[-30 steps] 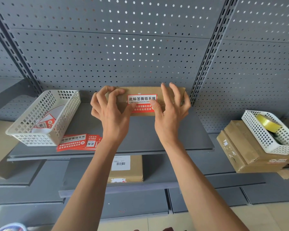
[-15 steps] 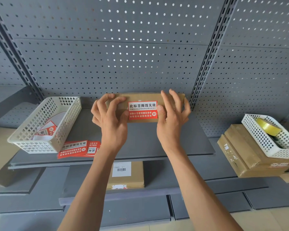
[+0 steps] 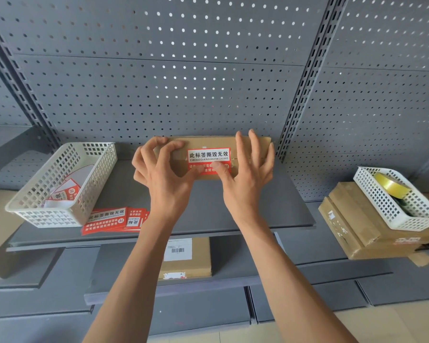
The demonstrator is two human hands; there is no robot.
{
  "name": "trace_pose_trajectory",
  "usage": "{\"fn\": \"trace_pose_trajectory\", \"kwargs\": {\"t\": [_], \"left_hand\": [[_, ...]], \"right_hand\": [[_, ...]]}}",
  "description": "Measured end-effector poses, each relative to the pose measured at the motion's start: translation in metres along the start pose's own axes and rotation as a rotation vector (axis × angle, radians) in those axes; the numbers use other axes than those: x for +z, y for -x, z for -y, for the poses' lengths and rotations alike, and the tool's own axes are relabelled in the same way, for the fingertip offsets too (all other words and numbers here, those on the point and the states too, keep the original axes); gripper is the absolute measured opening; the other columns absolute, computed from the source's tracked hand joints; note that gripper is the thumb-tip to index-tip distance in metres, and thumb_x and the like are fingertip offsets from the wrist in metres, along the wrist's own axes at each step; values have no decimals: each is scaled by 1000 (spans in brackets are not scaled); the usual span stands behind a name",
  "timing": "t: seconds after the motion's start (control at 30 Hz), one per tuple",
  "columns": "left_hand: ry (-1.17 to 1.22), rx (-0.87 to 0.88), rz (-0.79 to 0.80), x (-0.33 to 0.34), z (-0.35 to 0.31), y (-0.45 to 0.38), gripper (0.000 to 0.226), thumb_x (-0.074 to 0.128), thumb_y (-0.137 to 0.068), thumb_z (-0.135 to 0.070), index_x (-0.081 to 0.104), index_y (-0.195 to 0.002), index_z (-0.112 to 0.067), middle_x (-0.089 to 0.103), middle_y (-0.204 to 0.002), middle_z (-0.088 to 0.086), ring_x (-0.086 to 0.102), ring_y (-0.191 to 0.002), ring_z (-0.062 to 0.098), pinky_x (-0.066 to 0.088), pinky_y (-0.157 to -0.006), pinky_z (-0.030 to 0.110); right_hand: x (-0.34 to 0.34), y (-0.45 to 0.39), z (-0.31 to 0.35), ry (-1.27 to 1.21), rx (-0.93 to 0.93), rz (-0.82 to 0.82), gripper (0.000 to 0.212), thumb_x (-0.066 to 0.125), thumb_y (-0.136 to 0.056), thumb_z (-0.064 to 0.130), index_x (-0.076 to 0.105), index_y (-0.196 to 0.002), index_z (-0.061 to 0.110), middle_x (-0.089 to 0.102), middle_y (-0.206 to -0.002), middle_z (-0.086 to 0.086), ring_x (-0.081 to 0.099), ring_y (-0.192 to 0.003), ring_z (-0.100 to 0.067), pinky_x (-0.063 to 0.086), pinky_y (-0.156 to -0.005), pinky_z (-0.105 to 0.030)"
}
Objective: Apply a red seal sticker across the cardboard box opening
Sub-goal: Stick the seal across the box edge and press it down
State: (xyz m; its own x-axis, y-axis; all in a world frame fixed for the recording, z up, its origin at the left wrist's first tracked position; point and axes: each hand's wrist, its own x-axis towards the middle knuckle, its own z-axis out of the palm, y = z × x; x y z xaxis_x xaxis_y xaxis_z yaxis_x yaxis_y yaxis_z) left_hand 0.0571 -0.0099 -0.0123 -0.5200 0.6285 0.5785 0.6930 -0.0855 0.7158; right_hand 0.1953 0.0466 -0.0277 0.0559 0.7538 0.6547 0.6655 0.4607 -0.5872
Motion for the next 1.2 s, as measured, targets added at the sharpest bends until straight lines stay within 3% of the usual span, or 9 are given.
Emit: {"fn": "trace_pose_trajectory", "kwargs": {"t": [0.27,0.6,0.77,0.83,0.97,1.07,1.2], "left_hand": [[-3,28,57,-8,4,-2,57,89,-71,-29,64,-122,-32,41,-143,-6,27,-139,29,30,-106,59],[-12,82,99,-15,10,-5,56,86,-75,-26,65,-126,-33,42,-144,-5,28,-137,30,26,-104,44],[1,108,112,-18,12,-6,52,80,-74,-33,66,-124,-31,42,-143,-6,28,-137,27,26,-104,41],[5,91,98,-16,8,-5,54,81,-71,-46,66,-121,-31,42,-141,-8,29,-136,26,28,-104,41],[-42,53,66,-9,-1,-5,75,82,-60,-71,63,-119,-29,39,-141,-8,28,-137,27,31,-106,48],[-77,63,65,-7,1,-5,78,86,-57,-68,62,-120,-28,39,-142,-5,27,-138,28,30,-106,51],[-82,72,71,-7,4,-5,74,90,-59,-57,61,-121,-28,39,-142,-5,26,-138,27,30,-106,49]], "right_hand": [[-4,-3,-9,-14,-52,-9,62,60,-92,55,48,-148,30,34,-162,8,18,-148,-34,19,-114,-47],[-6,-5,-16,-89,-61,4,58,59,-97,43,46,-150,24,35,-161,8,17,-148,-32,16,-115,-41],[-7,-4,-19,-85,-80,-2,50,47,-103,34,45,-151,18,37,-161,2,20,-146,-34,16,-120,-41],[-9,-3,-15,-91,-63,8,55,44,-102,40,43,-152,18,35,-162,4,17,-148,-34,15,-120,-45],[-8,1,-1,-65,4,90,87,56,-86,67,28,-158,26,19,-167,11,2,-155,-30,9,-117,-44],[-8,1,-2,-27,-5,112,99,61,-80,73,23,-159,27,15,-168,11,0,-155,-32,13,-116,-51],[-11,0,-7,-39,-14,129,96,65,-82,68,25,-159,25,16,-168,10,1,-154,-31,10,-117,-49]]}}
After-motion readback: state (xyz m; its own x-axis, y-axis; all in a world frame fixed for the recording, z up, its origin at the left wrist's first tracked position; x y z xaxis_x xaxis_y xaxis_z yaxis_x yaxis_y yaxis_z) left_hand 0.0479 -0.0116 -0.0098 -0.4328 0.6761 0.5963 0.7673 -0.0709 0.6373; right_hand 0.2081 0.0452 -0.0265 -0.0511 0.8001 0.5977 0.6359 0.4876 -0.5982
